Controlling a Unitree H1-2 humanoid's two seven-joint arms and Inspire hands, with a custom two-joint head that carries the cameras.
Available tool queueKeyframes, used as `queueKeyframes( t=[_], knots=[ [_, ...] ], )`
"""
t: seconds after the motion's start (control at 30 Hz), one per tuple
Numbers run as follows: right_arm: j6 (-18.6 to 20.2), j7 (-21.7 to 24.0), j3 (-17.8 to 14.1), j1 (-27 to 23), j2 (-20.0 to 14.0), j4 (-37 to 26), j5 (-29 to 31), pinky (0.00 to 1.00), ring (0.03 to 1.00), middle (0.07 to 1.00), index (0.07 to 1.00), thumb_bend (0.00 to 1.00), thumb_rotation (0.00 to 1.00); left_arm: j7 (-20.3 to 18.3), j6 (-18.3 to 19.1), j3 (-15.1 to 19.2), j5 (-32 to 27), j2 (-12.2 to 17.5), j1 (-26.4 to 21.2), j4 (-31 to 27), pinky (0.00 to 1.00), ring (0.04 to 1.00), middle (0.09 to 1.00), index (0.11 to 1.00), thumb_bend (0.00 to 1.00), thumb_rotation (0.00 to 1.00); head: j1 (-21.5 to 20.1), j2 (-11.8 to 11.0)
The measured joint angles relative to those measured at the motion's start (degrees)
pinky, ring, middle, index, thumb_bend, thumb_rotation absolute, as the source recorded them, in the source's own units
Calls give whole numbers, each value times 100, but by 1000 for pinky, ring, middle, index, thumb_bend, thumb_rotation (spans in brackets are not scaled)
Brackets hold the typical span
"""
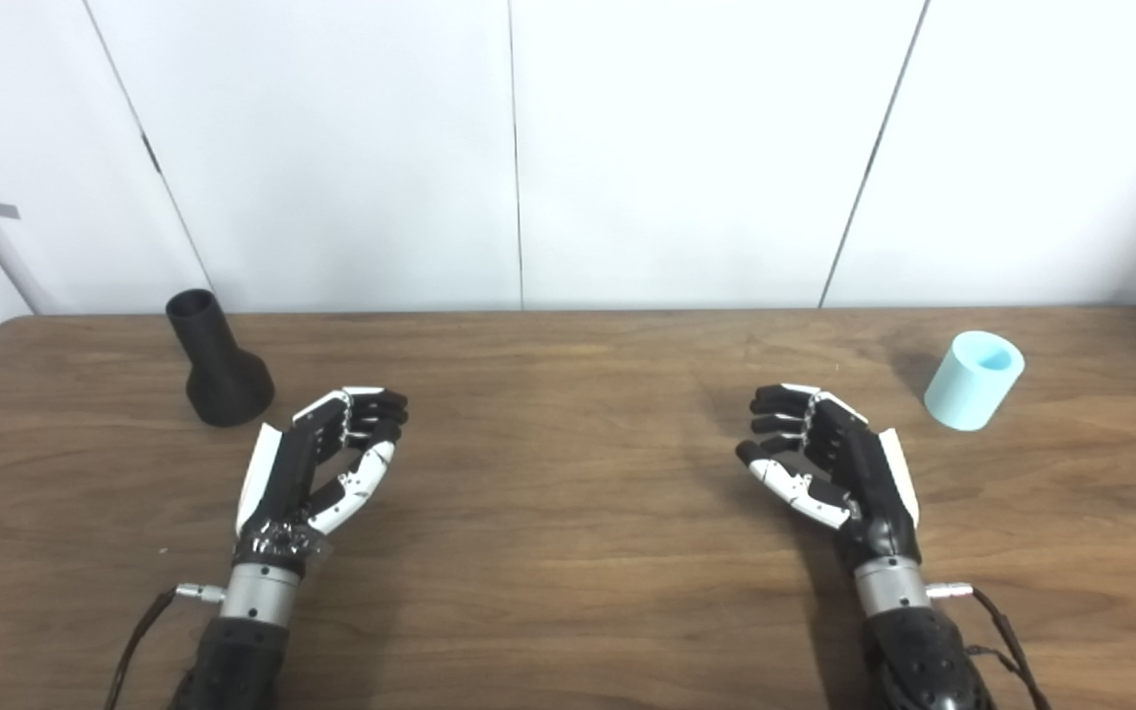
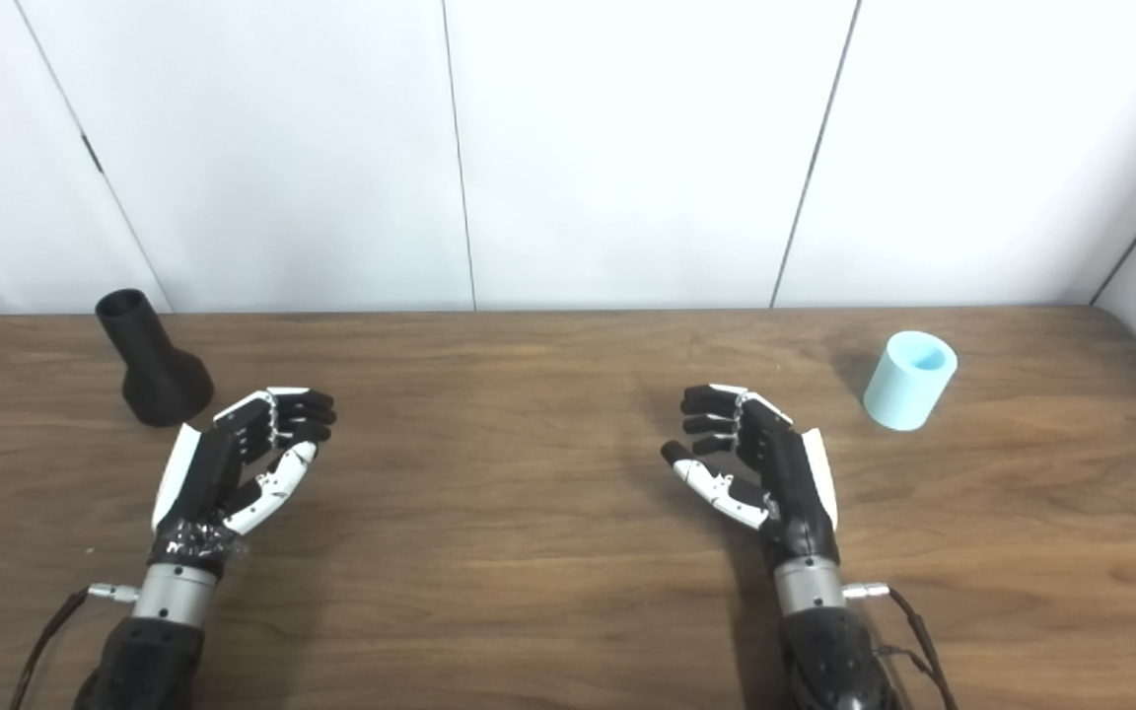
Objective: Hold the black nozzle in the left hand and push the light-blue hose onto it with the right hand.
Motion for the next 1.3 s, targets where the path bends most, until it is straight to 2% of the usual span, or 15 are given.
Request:
queueKeyframes(
  t=[0.33,0.43,0.53,0.63,0.67,0.73,0.83,0.9,1.0,1.13,1.3],
  knots=[
    [-1,-1,-2,0,2,-1,-34,517,611,637,616,304,104,0,0,1,0,-1,0,1,525,593,629,626,240,314,-9,0],
    [-1,-1,-2,0,2,-1,-41,522,613,638,618,305,97,15,-1,0,17,-1,0,1,526,595,630,625,234,274,-9,0],
    [-1,0,-2,0,2,-1,-41,520,613,638,618,307,112,19,-5,0,12,-1,0,2,525,594,630,627,244,282,-9,0],
    [-1,0,-2,1,2,-1,-40,520,613,638,618,306,106,52,-3,6,48,-4,0,2,509,578,622,626,302,280,-26,0],
    [-1,0,-3,1,2,0,-35,520,613,637,617,308,100,151,0,14,163,-17,-1,-1,489,559,608,619,343,247,-26,0],
    [-1,1,-12,2,3,1,-17,520,612,636,614,315,89,477,5,51,576,-62,-7,-10,428,507,559,592,487,188,-18,0],
    [-2,1,-13,3,3,0,-15,523,614,638,615,315,95,943,8,126,974,-133,-18,-8,389,468,521,563,558,134,-18,0],
    [-1,0,-16,5,1,0,-19,522,613,636,614,317,104,1149,0,218,1025,-207,-31,16,329,400,461,502,519,77,-18,0],
    [0,0,-34,12,1,-1,-20,522,613,636,614,320,111,1597,1,415,1084,-305,-90,77,286,350,428,487,515,65,-9,-9],
    [-3,0,-37,12,0,0,-23,523,614,639,617,312,126,2175,102,559,1365,-398,-152,135,308,381,488,488,517,74,-9,-18],
    [-4,5,-38,12,-1,2,-7,526,617,643,619,317,127,2576,207,604,1494,-431,-205,204,341,419,530,491,514,74,0,-26]
  ],
)
